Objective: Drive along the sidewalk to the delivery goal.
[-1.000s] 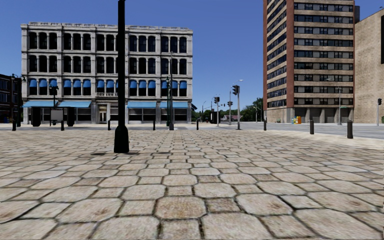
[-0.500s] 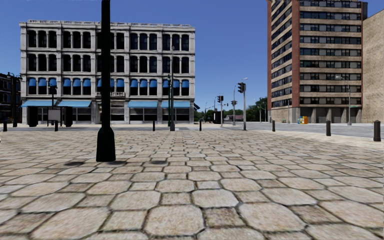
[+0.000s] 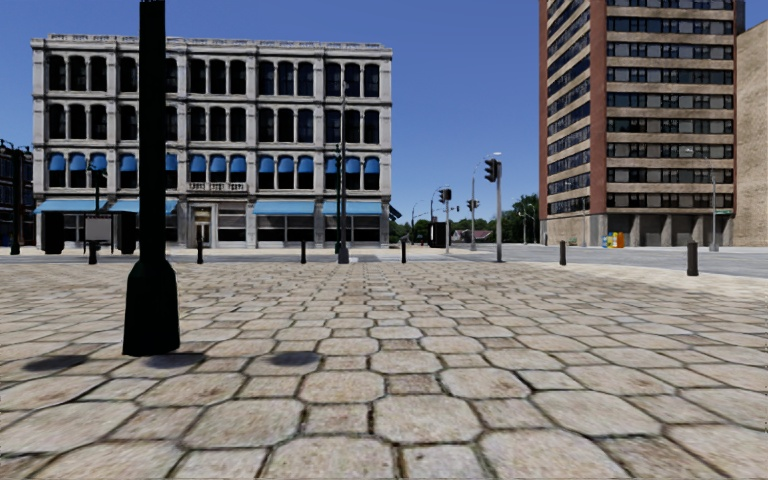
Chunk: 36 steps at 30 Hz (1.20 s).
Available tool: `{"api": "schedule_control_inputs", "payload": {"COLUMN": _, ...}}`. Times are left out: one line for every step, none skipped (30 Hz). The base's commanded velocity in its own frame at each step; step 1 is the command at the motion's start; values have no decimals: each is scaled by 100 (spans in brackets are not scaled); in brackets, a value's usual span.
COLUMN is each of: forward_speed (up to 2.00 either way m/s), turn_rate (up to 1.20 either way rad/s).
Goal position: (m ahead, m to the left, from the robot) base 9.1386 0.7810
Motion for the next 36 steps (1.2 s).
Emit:
{"api": "schedule_control_inputs", "payload": {"forward_speed": 200, "turn_rate": 60}}
{"api": "schedule_control_inputs", "payload": {"forward_speed": 200, "turn_rate": 75}}
{"api": "schedule_control_inputs", "payload": {"forward_speed": 200, "turn_rate": 68}}
{"api": "schedule_control_inputs", "payload": {"forward_speed": 200, "turn_rate": 68}}
{"api": "schedule_control_inputs", "payload": {"forward_speed": 200, "turn_rate": 0}}
{"api": "schedule_control_inputs", "payload": {"forward_speed": 200, "turn_rate": 0}}
{"api": "schedule_control_inputs", "payload": {"forward_speed": 200, "turn_rate": 0}}
{"api": "schedule_control_inputs", "payload": {"forward_speed": 200, "turn_rate": 0}}
{"api": "schedule_control_inputs", "payload": {"forward_speed": 200, "turn_rate": 0}}
{"api": "schedule_control_inputs", "payload": {"forward_speed": 200, "turn_rate": 0}}
{"api": "schedule_control_inputs", "payload": {"forward_speed": 200, "turn_rate": 0}}
{"api": "schedule_control_inputs", "payload": {"forward_speed": 200, "turn_rate": 0}}
{"api": "schedule_control_inputs", "payload": {"forward_speed": 200, "turn_rate": 0}}
{"api": "schedule_control_inputs", "payload": {"forward_speed": 200, "turn_rate": 0}}
{"api": "schedule_control_inputs", "payload": {"forward_speed": 200, "turn_rate": 0}}
{"api": "schedule_control_inputs", "payload": {"forward_speed": 200, "turn_rate": 0}}
{"api": "schedule_control_inputs", "payload": {"forward_speed": 200, "turn_rate": 0}}
{"api": "schedule_control_inputs", "payload": {"forward_speed": 200, "turn_rate": 0}}
{"api": "schedule_control_inputs", "payload": {"forward_speed": 200, "turn_rate": 0}}
{"api": "schedule_control_inputs", "payload": {"forward_speed": 200, "turn_rate": 0}}
{"api": "schedule_control_inputs", "payload": {"forward_speed": 200, "turn_rate": 0}}
{"api": "schedule_control_inputs", "payload": {"forward_speed": 200, "turn_rate": 0}}
{"api": "schedule_control_inputs", "payload": {"forward_speed": 200, "turn_rate": 0}}
{"api": "schedule_control_inputs", "payload": {"forward_speed": 200, "turn_rate": 0}}
{"api": "schedule_control_inputs", "payload": {"forward_speed": 200, "turn_rate": 0}}
{"api": "schedule_control_inputs", "payload": {"forward_speed": 200, "turn_rate": 0}}
{"api": "schedule_control_inputs", "payload": {"forward_speed": 200, "turn_rate": 0}}
{"api": "schedule_control_inputs", "payload": {"forward_speed": 200, "turn_rate": 0}}
{"api": "schedule_control_inputs", "payload": {"forward_speed": 200, "turn_rate": 0}}
{"api": "schedule_control_inputs", "payload": {"forward_speed": 200, "turn_rate": 0}}
{"api": "schedule_control_inputs", "payload": {"forward_speed": 200, "turn_rate": 0}}
{"api": "schedule_control_inputs", "payload": {"forward_speed": 200, "turn_rate": 0}}
{"api": "schedule_control_inputs", "payload": {"forward_speed": 200, "turn_rate": 0}}
{"api": "schedule_control_inputs", "payload": {"forward_speed": 200, "turn_rate": 0}}
{"api": "schedule_control_inputs", "payload": {"forward_speed": 200, "turn_rate": 0}}
{"api": "schedule_control_inputs", "payload": {"forward_speed": 200, "turn_rate": 0}}
